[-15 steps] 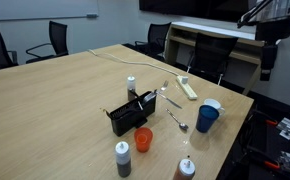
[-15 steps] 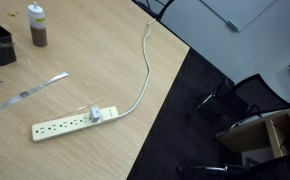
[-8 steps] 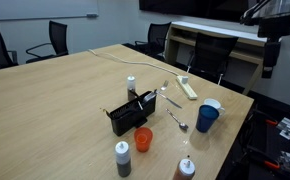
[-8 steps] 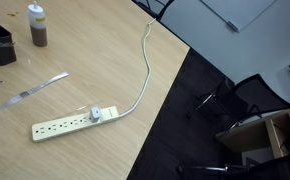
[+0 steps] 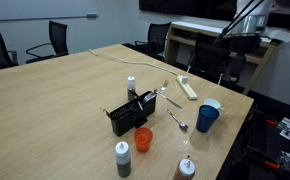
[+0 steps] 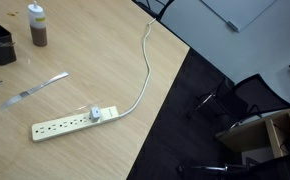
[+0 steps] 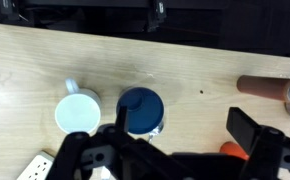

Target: Move the fork from the utensil holder to the table

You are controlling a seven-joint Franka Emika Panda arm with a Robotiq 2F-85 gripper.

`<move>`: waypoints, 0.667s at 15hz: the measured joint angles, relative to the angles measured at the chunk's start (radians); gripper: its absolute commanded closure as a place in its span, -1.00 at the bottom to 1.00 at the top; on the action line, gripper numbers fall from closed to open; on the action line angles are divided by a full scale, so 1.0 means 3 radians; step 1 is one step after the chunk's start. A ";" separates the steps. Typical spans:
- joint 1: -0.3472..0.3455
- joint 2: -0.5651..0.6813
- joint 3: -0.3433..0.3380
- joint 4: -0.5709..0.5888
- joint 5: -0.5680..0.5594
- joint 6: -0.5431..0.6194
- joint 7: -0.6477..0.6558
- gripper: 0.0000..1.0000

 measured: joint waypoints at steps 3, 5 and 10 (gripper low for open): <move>0.0023 0.0644 -0.0084 0.0230 0.0380 0.0485 -0.0360 -1.00; 0.0041 0.1065 -0.0081 0.0508 0.0642 0.0639 -0.0570 -1.00; 0.0051 0.1831 0.0064 0.1208 0.0806 0.0685 -0.0686 -1.00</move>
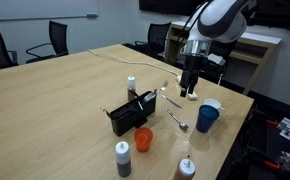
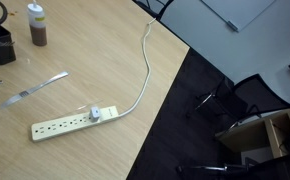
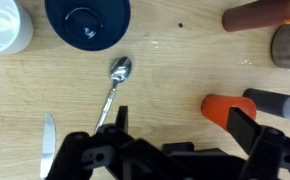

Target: Move the fork from the utensil holder to the table

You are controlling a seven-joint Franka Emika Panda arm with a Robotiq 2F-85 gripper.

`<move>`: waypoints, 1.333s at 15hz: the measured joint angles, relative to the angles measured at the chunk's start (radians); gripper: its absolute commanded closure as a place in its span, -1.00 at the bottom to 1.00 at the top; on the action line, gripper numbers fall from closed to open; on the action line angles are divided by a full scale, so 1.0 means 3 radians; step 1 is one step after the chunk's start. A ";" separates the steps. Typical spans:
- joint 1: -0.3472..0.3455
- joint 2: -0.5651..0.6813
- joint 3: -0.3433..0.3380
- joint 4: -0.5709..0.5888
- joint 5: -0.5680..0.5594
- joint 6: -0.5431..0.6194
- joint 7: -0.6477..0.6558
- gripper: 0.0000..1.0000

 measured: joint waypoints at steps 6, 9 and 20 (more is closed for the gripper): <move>-0.0011 0.0018 0.0001 0.0023 0.0000 -0.0004 0.0000 -1.00; -0.0030 0.0032 0.0011 0.0021 -0.0002 -0.0001 0.0007 -1.00; -0.0158 0.0702 0.0235 0.0742 0.0270 0.0139 -0.0024 -1.00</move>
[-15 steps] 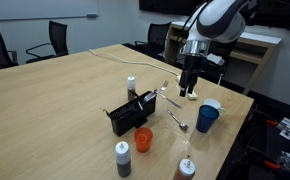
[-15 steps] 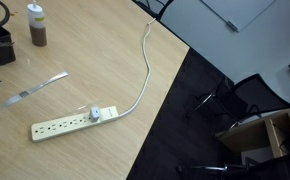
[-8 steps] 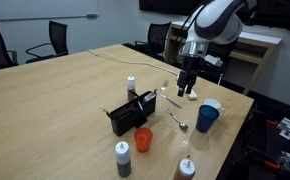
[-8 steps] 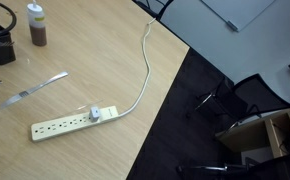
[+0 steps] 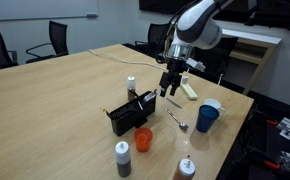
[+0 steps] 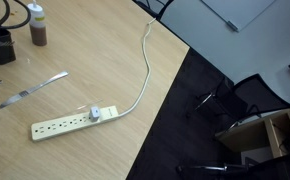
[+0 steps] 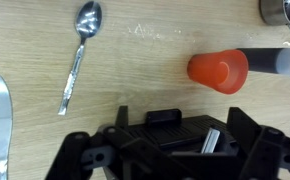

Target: Move the fork from the utensil holder to the table

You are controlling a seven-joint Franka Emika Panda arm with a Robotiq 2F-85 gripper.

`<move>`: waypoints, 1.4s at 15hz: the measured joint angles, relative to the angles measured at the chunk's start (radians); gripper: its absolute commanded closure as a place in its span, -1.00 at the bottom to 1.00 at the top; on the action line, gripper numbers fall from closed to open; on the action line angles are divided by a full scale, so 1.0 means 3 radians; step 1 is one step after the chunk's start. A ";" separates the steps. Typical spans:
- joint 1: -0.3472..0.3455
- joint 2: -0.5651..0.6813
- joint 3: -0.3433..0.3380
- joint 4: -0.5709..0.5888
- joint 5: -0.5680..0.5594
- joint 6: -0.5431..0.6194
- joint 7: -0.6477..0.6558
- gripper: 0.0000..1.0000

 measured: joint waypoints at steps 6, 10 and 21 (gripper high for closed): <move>-0.0109 0.0452 0.0129 0.0459 0.0000 0.0144 -0.0005 -1.00; -0.0184 0.0607 0.0211 0.0656 0.0000 0.0155 -0.0013 -1.00; -0.0245 0.0770 0.0300 0.0890 0.0000 0.0161 -0.0065 -1.00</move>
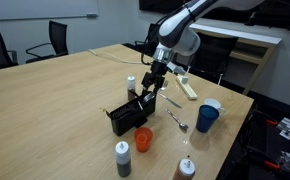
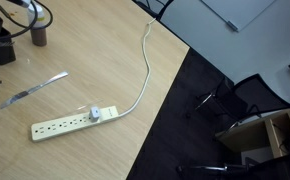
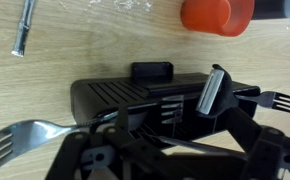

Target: Move the fork from the utensil holder to the table

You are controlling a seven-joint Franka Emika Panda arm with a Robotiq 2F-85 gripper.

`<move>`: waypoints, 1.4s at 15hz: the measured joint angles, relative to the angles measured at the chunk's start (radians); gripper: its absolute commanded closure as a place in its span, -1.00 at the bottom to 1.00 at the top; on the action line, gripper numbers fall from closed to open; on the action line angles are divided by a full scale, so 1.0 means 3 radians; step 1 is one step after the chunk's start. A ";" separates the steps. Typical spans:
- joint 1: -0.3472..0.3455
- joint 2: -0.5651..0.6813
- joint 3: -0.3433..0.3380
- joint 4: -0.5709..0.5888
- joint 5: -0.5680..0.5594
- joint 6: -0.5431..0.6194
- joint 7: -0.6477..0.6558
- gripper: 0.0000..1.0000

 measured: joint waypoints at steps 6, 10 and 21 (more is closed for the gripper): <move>-0.0009 0.0004 0.0010 0.0004 0.0000 0.0000 -0.0020 -1.00; -0.0023 0.0009 0.0043 0.0004 0.0000 -0.0001 -0.0052 -1.00; -0.0132 0.0011 0.0169 0.0004 0.0036 -0.0007 -0.0153 -1.00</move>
